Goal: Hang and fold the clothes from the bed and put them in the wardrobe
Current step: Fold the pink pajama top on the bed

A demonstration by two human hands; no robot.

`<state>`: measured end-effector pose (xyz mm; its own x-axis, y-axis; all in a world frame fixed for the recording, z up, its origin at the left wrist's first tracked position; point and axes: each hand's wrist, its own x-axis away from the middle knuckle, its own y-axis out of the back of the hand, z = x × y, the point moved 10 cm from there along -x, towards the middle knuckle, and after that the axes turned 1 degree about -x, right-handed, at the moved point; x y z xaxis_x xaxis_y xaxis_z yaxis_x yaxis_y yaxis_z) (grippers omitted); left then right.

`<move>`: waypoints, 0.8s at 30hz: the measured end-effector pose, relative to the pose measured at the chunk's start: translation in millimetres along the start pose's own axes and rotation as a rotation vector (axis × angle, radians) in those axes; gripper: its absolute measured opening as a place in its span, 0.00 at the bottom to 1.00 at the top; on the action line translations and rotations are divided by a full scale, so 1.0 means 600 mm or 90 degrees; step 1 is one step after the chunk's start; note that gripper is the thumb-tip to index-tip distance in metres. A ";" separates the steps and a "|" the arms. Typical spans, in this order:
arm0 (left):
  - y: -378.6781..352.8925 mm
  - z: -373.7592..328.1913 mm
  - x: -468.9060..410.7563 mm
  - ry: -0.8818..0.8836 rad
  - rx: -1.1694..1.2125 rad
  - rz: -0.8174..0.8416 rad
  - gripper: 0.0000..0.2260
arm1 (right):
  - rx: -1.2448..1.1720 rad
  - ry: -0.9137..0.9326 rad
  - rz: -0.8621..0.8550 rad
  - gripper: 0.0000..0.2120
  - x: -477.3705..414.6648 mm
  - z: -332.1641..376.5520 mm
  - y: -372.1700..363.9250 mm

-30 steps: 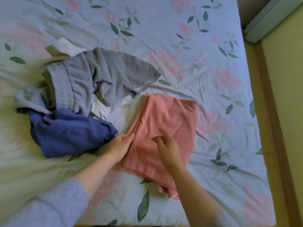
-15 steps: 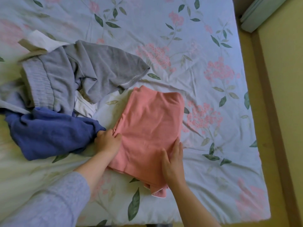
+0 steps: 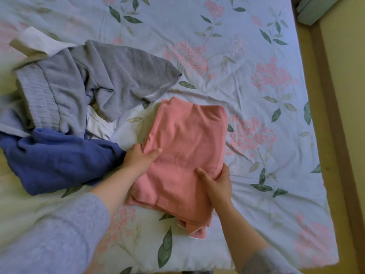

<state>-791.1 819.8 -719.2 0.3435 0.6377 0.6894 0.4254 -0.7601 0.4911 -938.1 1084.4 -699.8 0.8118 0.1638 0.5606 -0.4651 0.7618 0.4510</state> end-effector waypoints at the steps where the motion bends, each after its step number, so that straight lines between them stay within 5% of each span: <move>1: 0.000 0.000 -0.002 0.003 0.008 -0.002 0.35 | -0.046 -0.023 0.017 0.35 -0.005 -0.002 -0.004; 7: -0.007 0.000 -0.004 -0.023 0.166 0.040 0.23 | -0.170 -0.110 0.059 0.20 -0.013 -0.016 -0.005; 13: 0.005 -0.018 0.019 -0.064 0.176 0.041 0.20 | -0.184 -0.121 0.046 0.27 0.001 0.004 0.026; 18: 0.058 -0.067 0.058 -0.136 0.180 -0.040 0.31 | -0.208 -0.069 0.024 0.36 0.025 0.075 0.072; 24: 0.093 -0.174 0.134 -0.304 0.185 0.042 0.23 | -0.213 -0.029 0.064 0.39 0.051 0.161 0.121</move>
<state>-827.3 815.6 -580.7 0.6891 0.6272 0.3631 0.5801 -0.7777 0.2423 -981.4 1084.3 -583.0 0.7476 0.2268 0.6242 -0.3945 0.9077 0.1427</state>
